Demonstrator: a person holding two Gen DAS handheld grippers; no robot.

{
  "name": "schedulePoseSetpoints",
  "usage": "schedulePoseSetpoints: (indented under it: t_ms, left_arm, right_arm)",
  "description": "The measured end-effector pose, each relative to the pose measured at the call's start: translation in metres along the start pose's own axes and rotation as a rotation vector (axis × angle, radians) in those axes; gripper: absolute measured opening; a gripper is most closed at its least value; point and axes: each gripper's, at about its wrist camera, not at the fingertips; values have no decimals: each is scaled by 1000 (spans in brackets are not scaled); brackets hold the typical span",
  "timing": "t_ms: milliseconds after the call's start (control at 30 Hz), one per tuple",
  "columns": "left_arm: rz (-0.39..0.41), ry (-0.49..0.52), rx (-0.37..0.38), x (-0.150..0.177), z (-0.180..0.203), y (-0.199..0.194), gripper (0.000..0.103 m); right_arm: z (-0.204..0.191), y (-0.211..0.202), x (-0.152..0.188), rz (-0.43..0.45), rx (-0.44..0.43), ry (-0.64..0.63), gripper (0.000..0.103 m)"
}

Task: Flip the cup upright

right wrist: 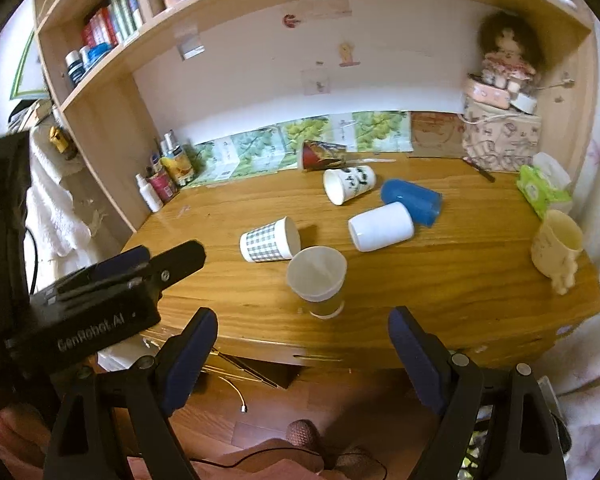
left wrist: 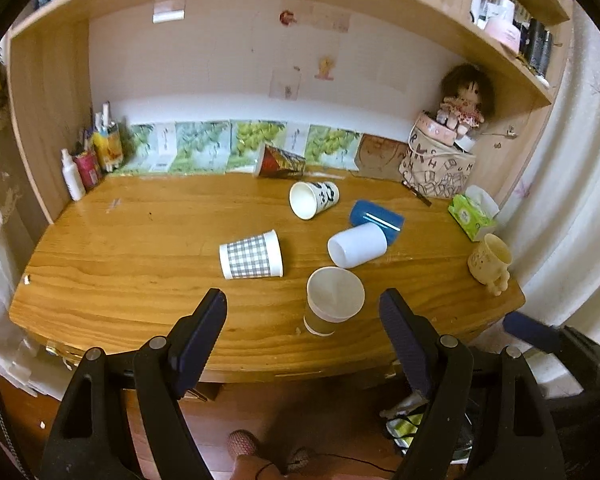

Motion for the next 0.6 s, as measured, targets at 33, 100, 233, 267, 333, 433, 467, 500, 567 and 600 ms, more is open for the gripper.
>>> schedulePoseSetpoints:
  t_ms: [33, 100, 233, 267, 333, 433, 467, 500, 567, 600]
  left_arm:
    - [12, -7, -1, 1, 1, -4, 82]
    - [30, -10, -12, 4, 4, -11, 82]
    - [98, -8, -66, 10, 10, -27, 82]
    - [126, -16, -73, 12, 11, -32, 83]
    - [176, -25, -95, 14, 11, -41, 85]
    - [257, -33, -133, 18, 14, -55, 91]
    - [274, -34, -130, 19, 14, -58, 91]
    - [295, -35, -125, 20, 15, -63, 92]
    - [336, -29, -127, 23, 19, -70, 98]
    - [358, -27, -129, 24, 20, -74, 101]
  right_arm:
    - [2, -7, 0, 18, -1, 14, 88]
    - [4, -19, 1, 43, 10, 29, 92]
    - [9, -39, 7, 95, 48, 28, 97]
    - [10, -43, 8, 106, 55, 31, 97]
    - [12, -54, 12, 138, 80, 36, 97]
    - [15, -73, 18, 213, 103, 42, 102]
    - [16, -79, 20, 239, 103, 43, 102]
    - [17, -86, 21, 271, 97, 41, 102]
    - [18, -95, 23, 322, 94, 32, 102]
    - [17, -99, 24, 340, 95, 24, 102]
Point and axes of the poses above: each gripper's, at about its wrist camera, not at the fingertips, and y roughly the way its jaws point, z to its right, x to its underside, and after that the axes turned 15 degrees about -y, right-handed
